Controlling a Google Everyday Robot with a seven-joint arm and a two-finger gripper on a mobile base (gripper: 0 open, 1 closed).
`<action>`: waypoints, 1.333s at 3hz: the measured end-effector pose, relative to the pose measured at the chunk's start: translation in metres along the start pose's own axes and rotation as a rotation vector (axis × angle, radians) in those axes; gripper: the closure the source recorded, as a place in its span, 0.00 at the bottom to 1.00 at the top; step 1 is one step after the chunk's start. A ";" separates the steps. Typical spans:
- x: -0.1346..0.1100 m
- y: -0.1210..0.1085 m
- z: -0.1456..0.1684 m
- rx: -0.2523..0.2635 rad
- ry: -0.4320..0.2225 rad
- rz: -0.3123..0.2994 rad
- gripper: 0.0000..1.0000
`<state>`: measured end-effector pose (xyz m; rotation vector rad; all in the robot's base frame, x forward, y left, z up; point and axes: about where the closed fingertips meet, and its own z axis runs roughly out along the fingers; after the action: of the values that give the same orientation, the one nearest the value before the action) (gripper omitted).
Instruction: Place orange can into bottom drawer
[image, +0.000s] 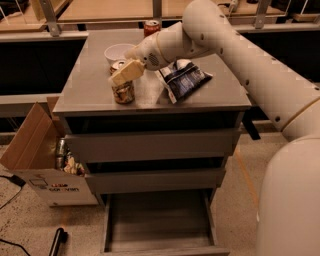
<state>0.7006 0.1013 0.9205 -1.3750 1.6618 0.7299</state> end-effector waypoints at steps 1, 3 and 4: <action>0.003 0.005 0.006 -0.025 -0.011 0.000 0.49; -0.021 0.029 -0.042 -0.096 -0.107 -0.119 1.00; -0.036 0.067 -0.082 -0.185 -0.167 -0.269 1.00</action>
Offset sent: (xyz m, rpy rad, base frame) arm -0.0117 -0.0042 -0.0179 0.0394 0.0307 0.0558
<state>0.6184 0.0648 0.9859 -1.5840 1.2746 0.8306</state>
